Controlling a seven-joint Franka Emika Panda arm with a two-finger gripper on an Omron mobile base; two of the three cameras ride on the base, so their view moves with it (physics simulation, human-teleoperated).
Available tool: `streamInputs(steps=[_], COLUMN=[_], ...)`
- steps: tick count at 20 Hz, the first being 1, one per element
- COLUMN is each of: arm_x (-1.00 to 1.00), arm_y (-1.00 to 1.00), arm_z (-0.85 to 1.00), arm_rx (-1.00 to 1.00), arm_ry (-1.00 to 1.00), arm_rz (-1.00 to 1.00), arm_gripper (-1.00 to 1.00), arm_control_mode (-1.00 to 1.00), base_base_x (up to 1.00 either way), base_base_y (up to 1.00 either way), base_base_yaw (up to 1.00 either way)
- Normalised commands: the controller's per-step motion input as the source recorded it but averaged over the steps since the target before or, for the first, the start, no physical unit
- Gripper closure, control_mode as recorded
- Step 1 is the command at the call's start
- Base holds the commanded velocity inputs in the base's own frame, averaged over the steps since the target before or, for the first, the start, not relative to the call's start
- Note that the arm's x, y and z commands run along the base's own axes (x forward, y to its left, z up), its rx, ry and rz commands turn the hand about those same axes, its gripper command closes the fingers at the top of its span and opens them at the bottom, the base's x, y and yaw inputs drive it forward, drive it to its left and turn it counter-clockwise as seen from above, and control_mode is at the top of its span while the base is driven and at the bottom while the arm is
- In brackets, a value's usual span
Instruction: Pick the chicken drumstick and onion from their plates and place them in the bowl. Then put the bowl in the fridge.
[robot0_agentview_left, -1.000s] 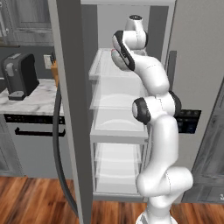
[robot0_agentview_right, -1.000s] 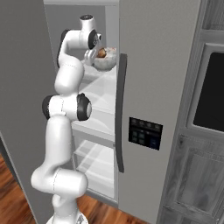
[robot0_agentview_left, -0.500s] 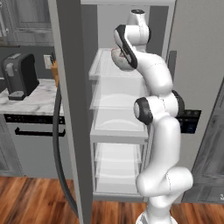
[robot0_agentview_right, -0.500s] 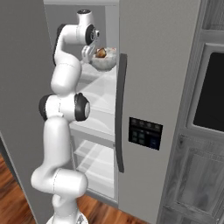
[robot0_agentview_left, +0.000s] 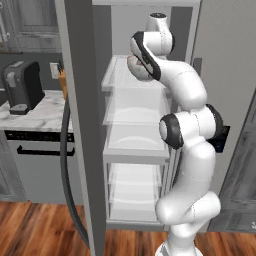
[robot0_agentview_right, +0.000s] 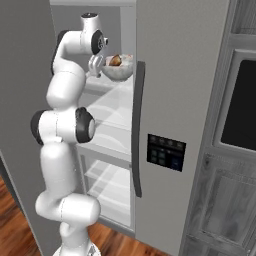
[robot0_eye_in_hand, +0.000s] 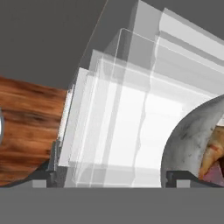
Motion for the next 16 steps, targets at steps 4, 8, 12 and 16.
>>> streamInputs(steps=[4,8,12,16], arm_x=[-0.72,-0.78,-0.82,-0.89], arm_y=[0.0,0.0,0.0,0.0], arm_z=[-0.13,-0.18,-0.18,-0.16], arm_rx=[0.0,0.0,0.0,0.0], arm_ry=[-0.27,-0.23,-0.07,0.0], arm_rz=[0.04,0.01,0.0,-0.03], arm_gripper=[-1.0,-1.0,-1.0,-1.0], arm_control_mode=[-1.0,-1.0,-1.0,-1.0], base_base_x=[0.0,0.0,0.0,0.0], base_base_y=[0.0,0.0,0.0,0.0], base_base_yaw=[0.0,0.0,0.0,0.0])
